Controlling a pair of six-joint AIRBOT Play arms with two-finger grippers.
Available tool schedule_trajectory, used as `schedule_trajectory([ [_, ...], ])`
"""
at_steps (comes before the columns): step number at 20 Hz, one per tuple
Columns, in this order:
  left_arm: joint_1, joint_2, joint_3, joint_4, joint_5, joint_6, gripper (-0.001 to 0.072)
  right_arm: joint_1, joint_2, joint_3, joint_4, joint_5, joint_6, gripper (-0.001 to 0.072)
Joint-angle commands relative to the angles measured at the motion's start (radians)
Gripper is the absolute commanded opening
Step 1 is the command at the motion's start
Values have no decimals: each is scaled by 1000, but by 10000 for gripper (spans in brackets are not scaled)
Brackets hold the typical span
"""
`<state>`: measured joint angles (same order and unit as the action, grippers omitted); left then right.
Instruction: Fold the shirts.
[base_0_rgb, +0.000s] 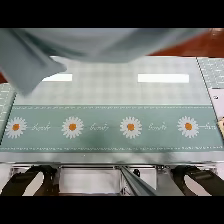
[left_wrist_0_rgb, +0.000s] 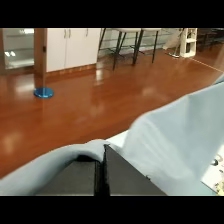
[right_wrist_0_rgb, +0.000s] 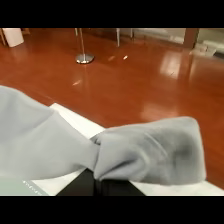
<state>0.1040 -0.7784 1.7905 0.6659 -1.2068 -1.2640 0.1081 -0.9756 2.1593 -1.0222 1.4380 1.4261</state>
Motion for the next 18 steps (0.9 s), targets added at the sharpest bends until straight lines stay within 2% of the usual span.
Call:
schedule_trajectory([
  [1, 5, 87, 30, 27, -114, -57, 21, 0, 108, 28, -17, 89, -19, 32],
  [6, 5, 106, -18, 27, -373, -93, 22, 0, 140, -18, -6, 195, -13, 32],
  [10, 3, 100, -263, 27, -387, -87, 22, 0, 142, -293, -17, 166, -20, 32],
  [13, -8, 87, -536, 27, -268, -38, 22, 0, 137, -550, -87, 63, -19, 31],
  [16, -27, 39, -778, 26, -16, 13, 21, 0, 48, -722, -164, 11, -11, 31],
  [18, -47, -35, -873, 27, 134, 27, 21, -2, -68, -743, -200, -74, -7, 31],
])
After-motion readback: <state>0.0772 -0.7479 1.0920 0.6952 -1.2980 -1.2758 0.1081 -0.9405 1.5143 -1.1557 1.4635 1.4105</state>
